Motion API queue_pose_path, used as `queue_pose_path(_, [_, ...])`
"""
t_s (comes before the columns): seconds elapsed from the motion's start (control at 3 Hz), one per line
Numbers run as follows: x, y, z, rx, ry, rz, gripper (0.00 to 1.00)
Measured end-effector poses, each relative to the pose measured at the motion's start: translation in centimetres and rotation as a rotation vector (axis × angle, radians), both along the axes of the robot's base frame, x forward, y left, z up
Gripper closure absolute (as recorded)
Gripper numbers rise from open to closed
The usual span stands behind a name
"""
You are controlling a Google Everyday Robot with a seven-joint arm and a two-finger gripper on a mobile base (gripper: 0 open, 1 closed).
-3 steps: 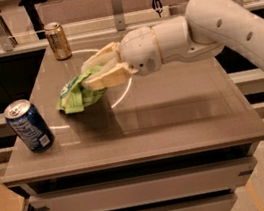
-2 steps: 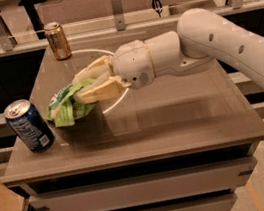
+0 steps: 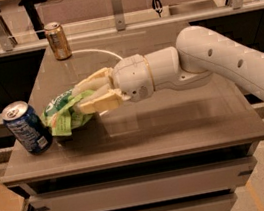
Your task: Move green rice chip bag near pepsi can
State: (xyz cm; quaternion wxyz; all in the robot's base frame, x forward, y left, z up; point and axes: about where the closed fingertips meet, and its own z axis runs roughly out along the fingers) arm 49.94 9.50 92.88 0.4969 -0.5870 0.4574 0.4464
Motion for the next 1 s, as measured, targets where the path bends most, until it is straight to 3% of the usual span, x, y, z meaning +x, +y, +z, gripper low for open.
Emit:
queue_pose_path(0.33, [-0.16, -0.28, -0.64, 0.004, -0.005, -0.007, 0.13])
queue_pose_path(0.67, [-0.26, -0.1, -0.59, 0.004, -0.006, -0.003, 0.0])
queue_pose_path(1.0, [-0.26, -0.09, -0.59, 0.004, -0.006, -0.002, 0.0])
